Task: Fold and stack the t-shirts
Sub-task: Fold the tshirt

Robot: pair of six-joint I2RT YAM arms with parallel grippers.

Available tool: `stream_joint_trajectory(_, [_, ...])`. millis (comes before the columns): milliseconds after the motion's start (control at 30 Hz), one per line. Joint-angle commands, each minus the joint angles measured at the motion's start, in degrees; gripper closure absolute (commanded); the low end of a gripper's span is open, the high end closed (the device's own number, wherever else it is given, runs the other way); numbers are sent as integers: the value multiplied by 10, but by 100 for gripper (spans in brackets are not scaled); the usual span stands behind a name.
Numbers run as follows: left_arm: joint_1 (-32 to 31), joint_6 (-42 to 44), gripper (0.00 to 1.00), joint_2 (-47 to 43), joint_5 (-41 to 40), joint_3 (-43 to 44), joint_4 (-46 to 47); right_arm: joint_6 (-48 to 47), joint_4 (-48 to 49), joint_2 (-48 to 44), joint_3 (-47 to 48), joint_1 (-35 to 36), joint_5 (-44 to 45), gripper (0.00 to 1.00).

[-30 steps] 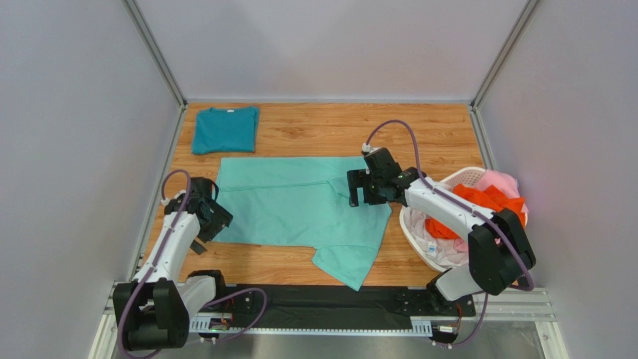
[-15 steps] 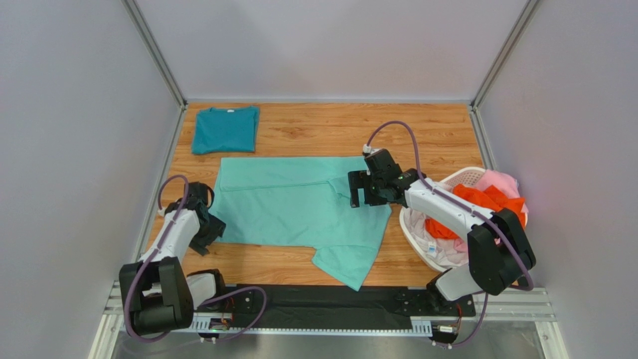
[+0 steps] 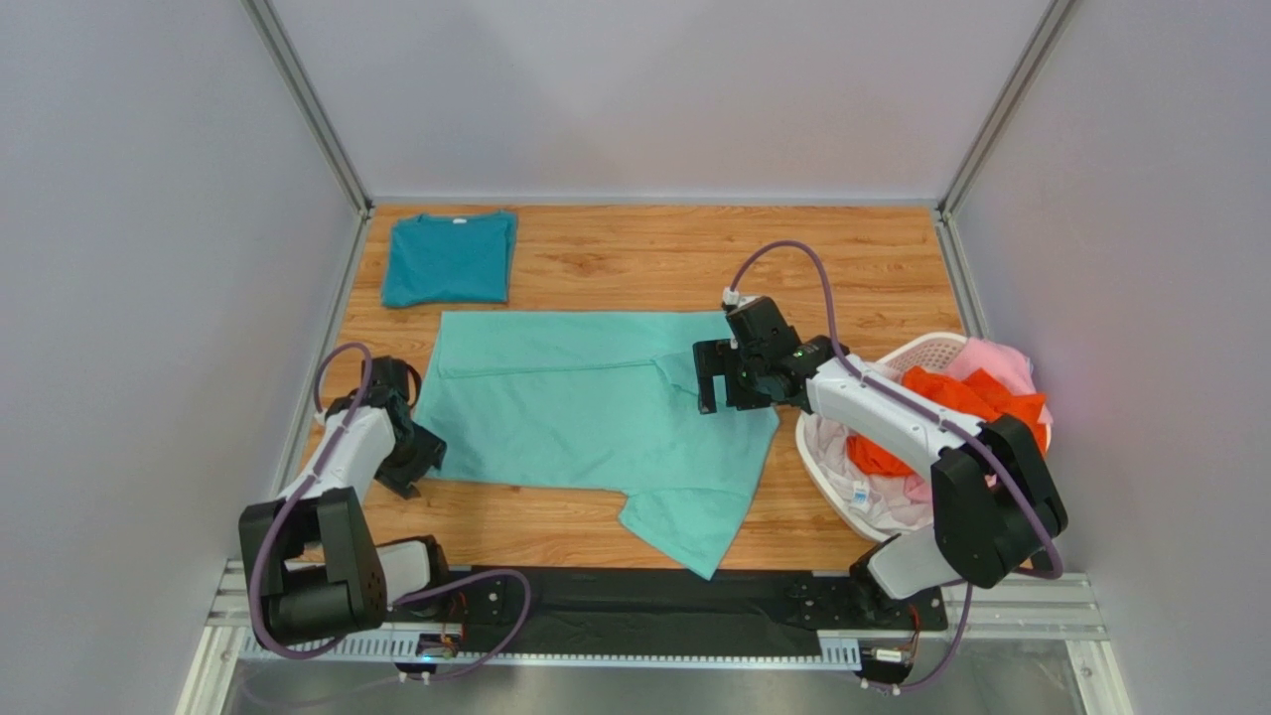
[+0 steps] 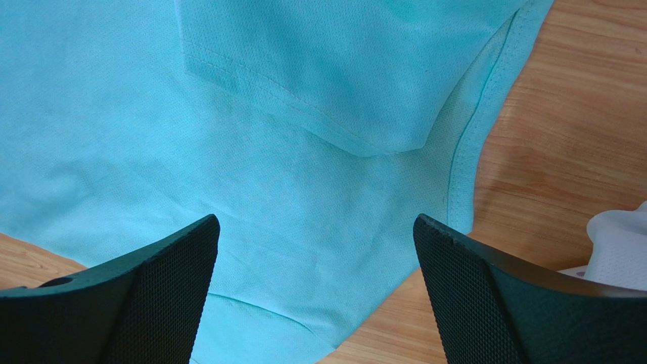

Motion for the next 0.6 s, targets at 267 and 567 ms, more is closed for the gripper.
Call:
stream_joint_trajectory(267, [8,15,80,66,22,-8,64,-14,7,-22,-3,11,7,0])
stream_joint_trajectory(567, [8,31,100,59,34,-5,69,-31,-16,-38,1,69,25,0])
